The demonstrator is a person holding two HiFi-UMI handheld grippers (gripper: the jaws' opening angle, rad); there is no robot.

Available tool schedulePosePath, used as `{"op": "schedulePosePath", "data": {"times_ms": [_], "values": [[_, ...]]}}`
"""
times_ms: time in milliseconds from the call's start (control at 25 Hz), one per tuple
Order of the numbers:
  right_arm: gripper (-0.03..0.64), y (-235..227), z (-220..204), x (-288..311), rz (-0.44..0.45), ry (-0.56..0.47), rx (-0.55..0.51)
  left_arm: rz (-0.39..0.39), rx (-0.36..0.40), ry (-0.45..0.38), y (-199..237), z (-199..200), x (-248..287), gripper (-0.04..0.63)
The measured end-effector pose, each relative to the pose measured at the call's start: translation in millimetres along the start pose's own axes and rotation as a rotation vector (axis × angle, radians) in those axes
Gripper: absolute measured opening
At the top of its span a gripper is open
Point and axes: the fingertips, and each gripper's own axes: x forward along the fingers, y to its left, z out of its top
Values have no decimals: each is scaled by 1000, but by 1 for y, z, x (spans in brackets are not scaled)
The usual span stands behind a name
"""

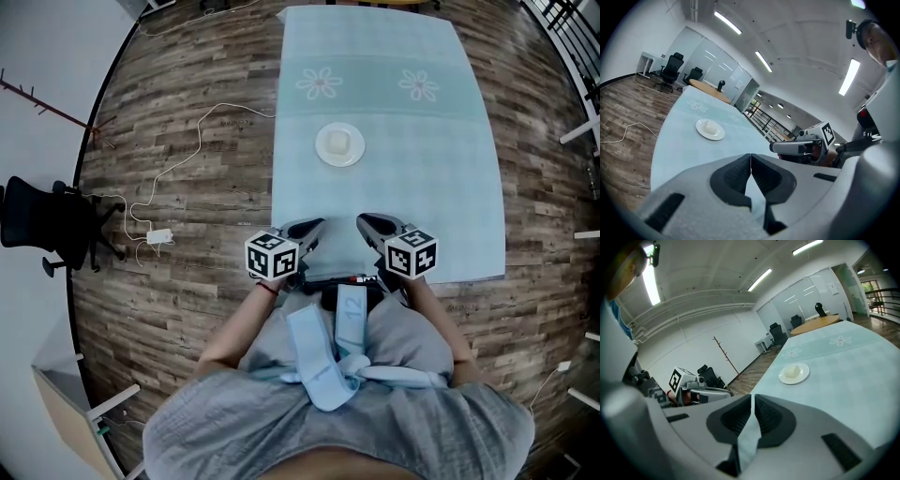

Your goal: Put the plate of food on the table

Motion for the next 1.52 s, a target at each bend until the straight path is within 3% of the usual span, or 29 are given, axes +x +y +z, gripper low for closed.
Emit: {"op": "schedulePosePath", "data": {"times_ms": [200, 440, 1520], "values": [[40, 7, 0, -14, -4, -26, -7, 12, 35, -45, -6, 11, -11, 20], [40, 7, 0, -18, -21, -28, 0, 4, 20, -85, -8, 22, -13, 20], [35, 4, 6, -18, -37, -31, -2, 5, 10, -87, -6, 21, -11, 20]]}}
